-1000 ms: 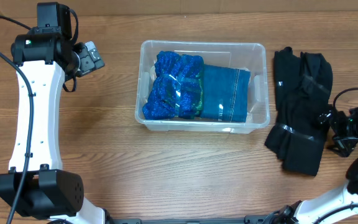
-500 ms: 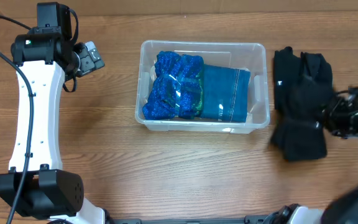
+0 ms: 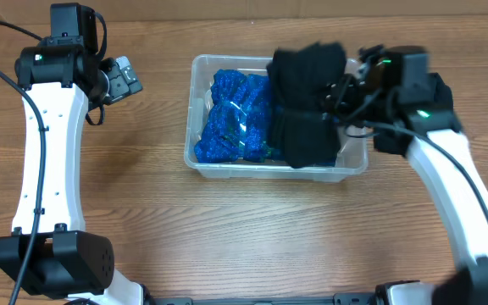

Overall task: Pack container
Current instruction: 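Grasp the top black garment with the right gripper and place it in the bin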

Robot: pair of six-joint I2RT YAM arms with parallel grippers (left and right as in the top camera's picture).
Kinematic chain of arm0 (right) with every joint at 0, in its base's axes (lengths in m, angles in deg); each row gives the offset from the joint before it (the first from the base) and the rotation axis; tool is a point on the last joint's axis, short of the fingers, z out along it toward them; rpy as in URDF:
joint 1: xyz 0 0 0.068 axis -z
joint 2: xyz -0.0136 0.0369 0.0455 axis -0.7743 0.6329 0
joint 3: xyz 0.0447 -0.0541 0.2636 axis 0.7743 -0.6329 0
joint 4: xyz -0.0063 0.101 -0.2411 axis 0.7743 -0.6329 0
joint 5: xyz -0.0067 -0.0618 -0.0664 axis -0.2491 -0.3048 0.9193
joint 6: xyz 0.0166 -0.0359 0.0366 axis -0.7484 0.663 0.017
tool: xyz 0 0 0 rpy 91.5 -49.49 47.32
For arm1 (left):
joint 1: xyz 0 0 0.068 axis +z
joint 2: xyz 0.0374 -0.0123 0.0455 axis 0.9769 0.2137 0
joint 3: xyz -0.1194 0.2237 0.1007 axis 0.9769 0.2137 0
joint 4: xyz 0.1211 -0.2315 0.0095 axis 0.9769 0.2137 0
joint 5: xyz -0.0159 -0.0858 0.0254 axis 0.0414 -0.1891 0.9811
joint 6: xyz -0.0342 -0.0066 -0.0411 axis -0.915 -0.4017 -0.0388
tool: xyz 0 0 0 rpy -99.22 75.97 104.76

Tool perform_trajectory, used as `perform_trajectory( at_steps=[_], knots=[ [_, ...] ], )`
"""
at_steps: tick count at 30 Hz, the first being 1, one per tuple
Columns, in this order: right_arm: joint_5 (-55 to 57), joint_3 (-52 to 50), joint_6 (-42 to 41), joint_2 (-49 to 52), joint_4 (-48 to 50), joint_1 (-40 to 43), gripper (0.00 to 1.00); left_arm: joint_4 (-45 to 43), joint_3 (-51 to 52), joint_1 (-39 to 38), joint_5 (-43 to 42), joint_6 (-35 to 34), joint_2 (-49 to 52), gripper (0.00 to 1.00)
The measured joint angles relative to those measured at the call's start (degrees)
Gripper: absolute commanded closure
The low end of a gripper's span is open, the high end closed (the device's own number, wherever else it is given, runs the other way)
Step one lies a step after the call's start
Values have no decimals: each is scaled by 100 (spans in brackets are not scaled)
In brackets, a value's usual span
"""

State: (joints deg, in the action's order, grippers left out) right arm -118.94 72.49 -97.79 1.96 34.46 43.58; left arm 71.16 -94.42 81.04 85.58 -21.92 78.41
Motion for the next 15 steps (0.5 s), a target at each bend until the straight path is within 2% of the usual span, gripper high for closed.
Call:
perform_trajectory(
  at_steps=[3, 6, 9, 10, 12, 15],
  knots=[
    [337, -31, 369, 715, 9, 35, 39, 0, 0, 0, 0, 0, 0, 0],
    [433, 37, 857, 562, -17, 376, 33, 2, 0, 0, 0, 0, 0, 0],
    [468, 452, 1040, -35, -181, 1320, 31, 0, 0, 0, 0, 0, 0, 0],
    [570, 579, 1069, -278, -459, 1794, 19, 0, 0, 0, 0, 0, 0, 0],
    [1078, 625, 1106, -254, -949, 2544, 3, 2, 0, 0, 0, 0, 0, 0],
    [1733, 623, 1156, 328, -1049, 3261, 1, 2, 0, 0, 0, 0, 0, 0]
  ],
)
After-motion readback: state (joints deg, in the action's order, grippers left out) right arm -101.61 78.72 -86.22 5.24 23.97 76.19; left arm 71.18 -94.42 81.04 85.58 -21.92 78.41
